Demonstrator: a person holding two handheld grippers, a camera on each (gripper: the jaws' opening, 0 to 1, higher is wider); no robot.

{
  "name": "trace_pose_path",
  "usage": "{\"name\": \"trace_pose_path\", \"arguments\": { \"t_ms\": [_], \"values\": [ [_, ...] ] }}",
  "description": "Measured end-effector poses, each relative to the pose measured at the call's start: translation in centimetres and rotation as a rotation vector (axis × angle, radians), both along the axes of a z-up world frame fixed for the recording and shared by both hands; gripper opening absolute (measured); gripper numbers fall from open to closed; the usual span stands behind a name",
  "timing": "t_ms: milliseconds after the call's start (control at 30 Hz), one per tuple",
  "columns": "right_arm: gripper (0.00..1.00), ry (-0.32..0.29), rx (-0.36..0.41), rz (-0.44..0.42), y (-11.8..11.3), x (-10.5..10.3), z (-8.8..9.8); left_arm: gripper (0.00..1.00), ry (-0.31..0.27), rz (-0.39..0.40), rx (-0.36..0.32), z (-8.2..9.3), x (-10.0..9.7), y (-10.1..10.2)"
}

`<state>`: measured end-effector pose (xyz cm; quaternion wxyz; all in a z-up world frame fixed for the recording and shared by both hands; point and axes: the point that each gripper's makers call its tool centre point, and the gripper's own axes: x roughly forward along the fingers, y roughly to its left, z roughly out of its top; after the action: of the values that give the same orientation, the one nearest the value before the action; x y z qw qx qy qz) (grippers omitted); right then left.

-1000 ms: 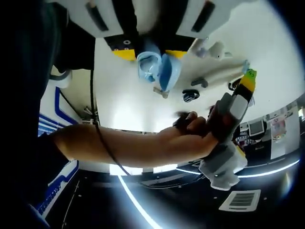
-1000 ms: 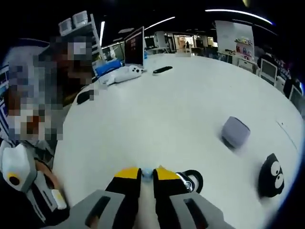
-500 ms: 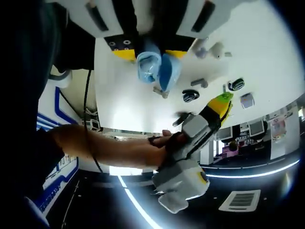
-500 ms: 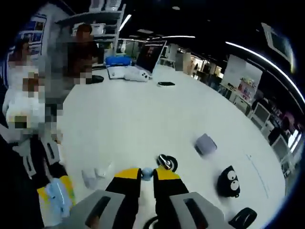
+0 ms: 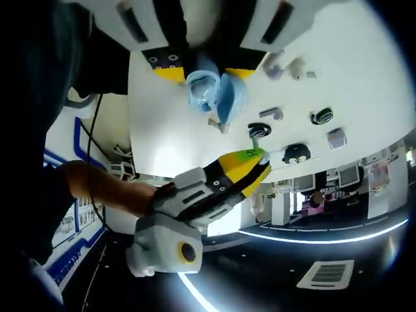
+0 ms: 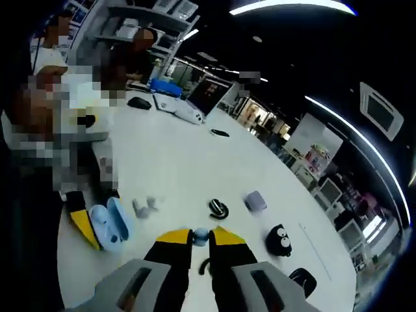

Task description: Pick up the earbuds from the table and place the earbuds into the earbud case

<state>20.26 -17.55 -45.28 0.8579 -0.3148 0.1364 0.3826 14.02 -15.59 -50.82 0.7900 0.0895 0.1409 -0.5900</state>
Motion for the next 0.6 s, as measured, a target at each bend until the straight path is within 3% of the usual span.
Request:
{"name": "trace_pose_path", "arguments": {
  "t_ms": [367, 600],
  "values": [
    [0.1, -0.159, -0.002, 0.001, -0.2, -2.2, 1.2, 0.19, 0.0, 0.011, 0.005, 0.0, 0.3, -0.5],
    [0.1, -0.206, -0.014, 0.016, 0.5, -3.4, 1.1, 0.19, 0.0, 0.015, 0.007, 0.0, 0.4, -0.5]
  ]
}}
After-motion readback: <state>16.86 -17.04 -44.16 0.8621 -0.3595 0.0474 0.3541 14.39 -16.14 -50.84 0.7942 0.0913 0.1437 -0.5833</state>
